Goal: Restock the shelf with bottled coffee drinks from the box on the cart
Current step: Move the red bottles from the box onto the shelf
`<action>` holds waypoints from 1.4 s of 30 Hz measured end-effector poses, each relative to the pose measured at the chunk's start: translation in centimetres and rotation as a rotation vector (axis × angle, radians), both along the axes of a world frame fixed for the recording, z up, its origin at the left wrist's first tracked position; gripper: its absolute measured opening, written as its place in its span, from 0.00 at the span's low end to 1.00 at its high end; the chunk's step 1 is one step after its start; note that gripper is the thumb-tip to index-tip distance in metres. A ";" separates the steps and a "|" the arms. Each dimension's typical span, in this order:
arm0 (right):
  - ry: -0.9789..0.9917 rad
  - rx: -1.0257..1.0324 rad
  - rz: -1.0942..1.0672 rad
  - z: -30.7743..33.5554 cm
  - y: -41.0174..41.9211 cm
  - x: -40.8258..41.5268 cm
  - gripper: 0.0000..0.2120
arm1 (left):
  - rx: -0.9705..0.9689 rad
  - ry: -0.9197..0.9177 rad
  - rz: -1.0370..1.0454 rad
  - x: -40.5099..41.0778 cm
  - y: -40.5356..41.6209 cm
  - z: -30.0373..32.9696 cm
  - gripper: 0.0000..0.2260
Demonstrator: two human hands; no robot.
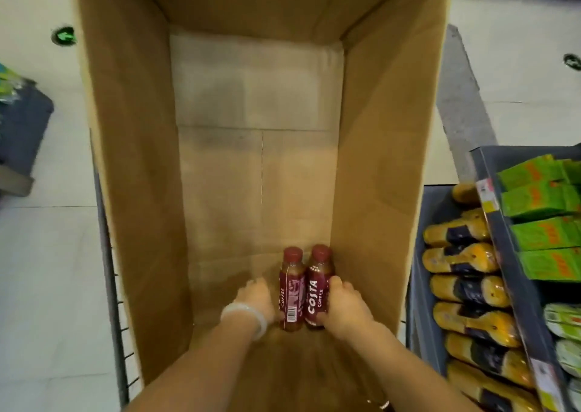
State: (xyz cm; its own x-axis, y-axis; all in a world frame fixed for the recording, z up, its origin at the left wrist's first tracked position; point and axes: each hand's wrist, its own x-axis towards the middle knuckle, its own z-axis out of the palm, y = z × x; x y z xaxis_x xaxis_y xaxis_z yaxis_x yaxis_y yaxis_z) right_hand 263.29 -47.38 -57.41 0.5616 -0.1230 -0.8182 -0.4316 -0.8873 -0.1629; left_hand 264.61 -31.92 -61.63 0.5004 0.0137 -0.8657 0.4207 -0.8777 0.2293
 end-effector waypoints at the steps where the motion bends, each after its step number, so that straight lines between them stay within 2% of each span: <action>1: 0.017 0.004 -0.043 -1.0 -0.1 0.1 0.27 | -0.041 0.039 0.104 -0.2 -0.8 -1.0 0.31; 5: 0.060 0.029 -0.223 -4.6 0.0 0.0 0.34 | -0.157 0.053 0.476 -1.2 -3.9 -4.6 0.31; 9: 0.069 0.018 -0.374 -7.2 0.2 0.1 0.37 | -0.186 -0.048 0.656 -1.1 -4.9 -6.3 0.27; 15: 0.032 -0.087 -0.536 -9.4 2.2 0.3 0.36 | -0.084 -0.074 0.606 -1.0 -1.0 -6.8 0.28; 18: 0.000 -0.167 -0.615 -10.6 3.2 0.2 0.31 | -0.067 -0.083 0.596 -0.9 1.6 -6.6 0.27; 21: -0.024 -0.198 -0.601 -11.3 3.3 0.3 0.26 | -0.063 -0.073 0.558 -0.8 2.5 -6.1 0.27; 24: -0.018 -0.103 -0.553 -10.8 2.9 0.3 0.29 | -0.056 -0.104 0.519 -0.5 2.4 -4.9 0.28; 27: -0.051 0.052 -0.616 -8.5 2.9 0.5 0.28 | -0.073 -0.205 0.522 0.2 2.0 -3.1 0.26; 32: -0.300 0.233 -0.616 -1.5 3.1 2.0 0.27 | -0.169 -0.424 0.536 1.6 0.8 2.1 0.23; 37: -0.565 0.321 -0.568 7.8 0.5 2.6 0.27 | -0.383 -0.665 0.539 2.3 -1.8 10.5 0.24; 42: -0.796 0.364 -0.620 17.6 -4.7 -0.2 0.27 | -0.586 -0.831 0.431 1.9 -6.4 19.7 0.23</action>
State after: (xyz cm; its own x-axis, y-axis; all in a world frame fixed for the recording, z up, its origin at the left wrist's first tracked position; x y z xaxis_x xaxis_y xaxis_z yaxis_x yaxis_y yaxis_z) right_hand 263.13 -52.12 -39.85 0.8729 -0.3929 -0.2892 -0.4433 -0.3912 -0.8065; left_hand 266.48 -38.31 -41.94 0.9813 0.0243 -0.1907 0.1867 -0.3574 0.9151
